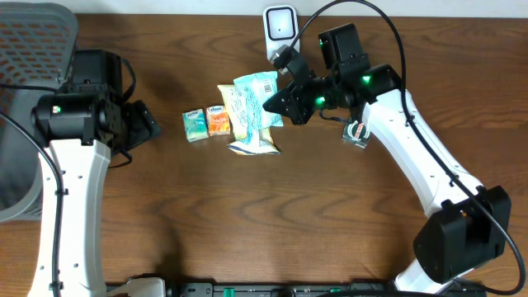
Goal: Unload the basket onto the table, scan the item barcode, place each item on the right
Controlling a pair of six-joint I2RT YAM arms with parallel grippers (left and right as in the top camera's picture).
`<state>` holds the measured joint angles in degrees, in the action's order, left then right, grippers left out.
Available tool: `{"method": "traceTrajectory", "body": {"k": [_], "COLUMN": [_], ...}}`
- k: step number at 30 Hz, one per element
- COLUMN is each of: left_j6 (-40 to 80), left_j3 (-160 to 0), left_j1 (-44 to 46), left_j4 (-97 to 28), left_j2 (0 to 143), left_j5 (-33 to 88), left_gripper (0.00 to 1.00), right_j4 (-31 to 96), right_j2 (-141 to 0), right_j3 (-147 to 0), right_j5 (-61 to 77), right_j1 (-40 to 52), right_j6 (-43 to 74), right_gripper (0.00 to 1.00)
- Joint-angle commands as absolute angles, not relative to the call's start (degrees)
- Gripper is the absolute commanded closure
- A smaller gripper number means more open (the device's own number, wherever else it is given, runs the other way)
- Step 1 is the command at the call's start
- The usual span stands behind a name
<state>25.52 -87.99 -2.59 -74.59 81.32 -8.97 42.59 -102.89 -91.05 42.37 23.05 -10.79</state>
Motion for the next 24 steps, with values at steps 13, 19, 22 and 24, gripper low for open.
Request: {"method": "traceTrajectory", "body": {"k": [13, 19, 22, 24], "left_j6": [26.0, 26.0, 26.0, 26.0], "left_j3": [-88.0, -88.0, -88.0, -88.0], "left_j1": [-2.8, -2.8, -2.8, -2.8], "left_j4": [-74.8, -74.8, -74.8, -74.8], "left_j2": [81.6, 81.6, 81.6, 81.6], "left_j5": [-9.5, -9.5, -9.5, -9.5], "left_gripper": [0.02, 0.02, 0.02, 0.02], "right_j4": [42.7, 43.6, 44.4, 45.2], "right_j2": [-102.3, -102.3, -102.3, -102.3], "right_j3": [-91.8, -91.8, -91.7, -91.7], "right_j5": [42.9, 40.7, 38.9, 36.5], "right_j1": [23.3, 23.3, 23.3, 23.3], "right_j6": [-10.3, -10.3, -10.3, -10.3], "right_gripper": [0.99, 0.99, 0.99, 0.99]}}
